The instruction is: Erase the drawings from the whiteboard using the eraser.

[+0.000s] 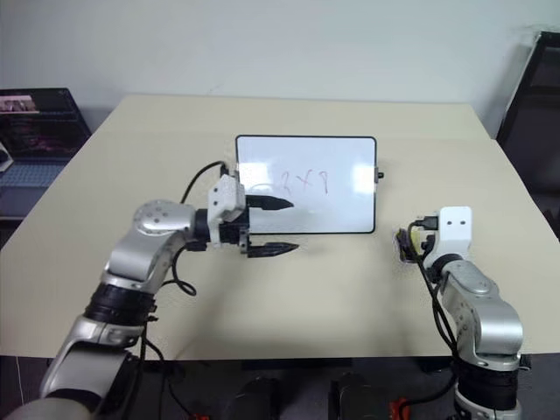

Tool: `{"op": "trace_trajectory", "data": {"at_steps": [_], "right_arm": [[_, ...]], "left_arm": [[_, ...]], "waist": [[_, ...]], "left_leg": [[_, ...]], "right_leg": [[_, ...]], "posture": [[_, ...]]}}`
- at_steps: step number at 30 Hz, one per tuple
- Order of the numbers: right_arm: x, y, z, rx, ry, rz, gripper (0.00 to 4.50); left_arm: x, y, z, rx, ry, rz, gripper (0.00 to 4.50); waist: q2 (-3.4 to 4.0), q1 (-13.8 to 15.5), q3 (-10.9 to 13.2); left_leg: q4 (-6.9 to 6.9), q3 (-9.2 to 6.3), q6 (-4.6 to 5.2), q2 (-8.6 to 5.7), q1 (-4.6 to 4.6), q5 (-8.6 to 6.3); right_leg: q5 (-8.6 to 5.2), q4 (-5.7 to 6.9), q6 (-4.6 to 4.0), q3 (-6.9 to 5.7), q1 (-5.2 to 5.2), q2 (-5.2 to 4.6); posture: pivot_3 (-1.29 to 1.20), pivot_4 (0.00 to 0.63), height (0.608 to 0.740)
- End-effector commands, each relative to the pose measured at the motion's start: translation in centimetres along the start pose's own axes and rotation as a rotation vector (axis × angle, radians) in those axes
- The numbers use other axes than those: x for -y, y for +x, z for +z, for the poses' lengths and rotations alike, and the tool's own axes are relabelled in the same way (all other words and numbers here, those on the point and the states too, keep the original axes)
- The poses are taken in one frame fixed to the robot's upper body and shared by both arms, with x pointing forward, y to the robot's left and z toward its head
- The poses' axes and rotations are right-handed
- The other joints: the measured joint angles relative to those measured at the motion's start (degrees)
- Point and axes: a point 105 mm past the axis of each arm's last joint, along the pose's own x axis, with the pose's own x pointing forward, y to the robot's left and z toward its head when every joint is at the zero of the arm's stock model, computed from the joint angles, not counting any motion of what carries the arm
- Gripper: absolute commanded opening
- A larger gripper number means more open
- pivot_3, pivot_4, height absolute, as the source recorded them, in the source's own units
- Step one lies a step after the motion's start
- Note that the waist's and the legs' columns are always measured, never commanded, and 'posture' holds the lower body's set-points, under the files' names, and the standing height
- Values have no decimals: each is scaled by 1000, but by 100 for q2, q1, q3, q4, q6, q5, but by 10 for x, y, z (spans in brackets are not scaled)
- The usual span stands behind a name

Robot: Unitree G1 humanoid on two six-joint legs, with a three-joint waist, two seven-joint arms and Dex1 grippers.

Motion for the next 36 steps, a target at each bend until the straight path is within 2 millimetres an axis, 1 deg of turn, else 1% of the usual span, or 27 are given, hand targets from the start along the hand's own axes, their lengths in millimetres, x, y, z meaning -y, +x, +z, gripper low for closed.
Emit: {"op": "trace_trajectory", "data": {"at_steps": [1, 11, 17, 19, 20, 25, 26, 28, 29, 36], "right_arm": [[-4, 2, 7, 17, -12, 20, 4484], [-4, 13, -2, -13, -13, 24, 4484], [-2, 20, -7, -18, -13, -1, 4484], [-1, 21, -8, -20, -10, -5, 4105], [-1, 22, -8, -20, -9, -4, 3847], [-3, 23, -8, -15, -7, -1, 2110], [-3, 23, -8, -15, -7, 0, 1683], [-4, 22, -8, -15, -7, 3, 1052], [-5, 22, -9, -18, -9, 6, 960], [-7, 17, -12, -25, -9, 19, 961]], "left_arm": [[-1, 5, 10, 18, 58, -29, 4500], [-1, 3, 6, 16, 65, -42, 4500], [2, 1, 0, 6, 56, -33, 4500], [3, 1, 1, 4, 56, -31, 4500], [3, 1, 1, 2, 54, -30, 4500], [3, -2, -2, -13, 28, -3, 4500], [2, -3, -2, -16, 17, 13, 4500], [1, -4, -4, -24, 6, 41, 4500], [1, -5, -6, -26, -1, 58, 4500], [3, -8, -9, -21, -56, 156, 4500]], "waist": [[0, -4, 0], [0, -8, 0], [0, -9, 0], [0, -9, 0], [0, -9, 0], [0, -8, 0], [0, -6, 0], [0, -7, 0], [0, -7, 0], [0, -1, 0]], "left_leg": [[1, 0, 0, 0, -2, 0], [4, -4, 0, 1, -5, 0], [5, -5, 0, 1, -4, 0], [5, -5, 0, 1, -5, 0], [5, -5, 0, 1, -5, 0], [6, -5, 0, 2, -5, 0], [6, -6, 0, 2, -5, 0], [6, -7, 0, 2, -5, 0], [6, -7, 0, 2, -5, 0], [7, -14, 0, 3, -6, 0]], "right_leg": [[0, 0, 0, 0, -1, 0], [1, 3, 0, 2, -3, 1], [1, 3, 0, 1, -3, 1], [1, 3, -1, 1, -3, 1], [1, 3, -1, 1, -3, 1], [1, 4, -1, 1, -3, 1], [1, 4, -1, 1, -3, 1], [1, 5, -1, 2, -3, 1], [1, 5, -1, 2, -3, 0], [2, 6, -1, 3, -2, 0]], "posture": [[0, 150, 740], [0, 150, 740], [0, 150, 740], [0, 150, 740], [0, 150, 740], [0, 150, 740], [0, 150, 740], [0, 150, 740], [0, 150, 740], [0, 150, 740]]}}
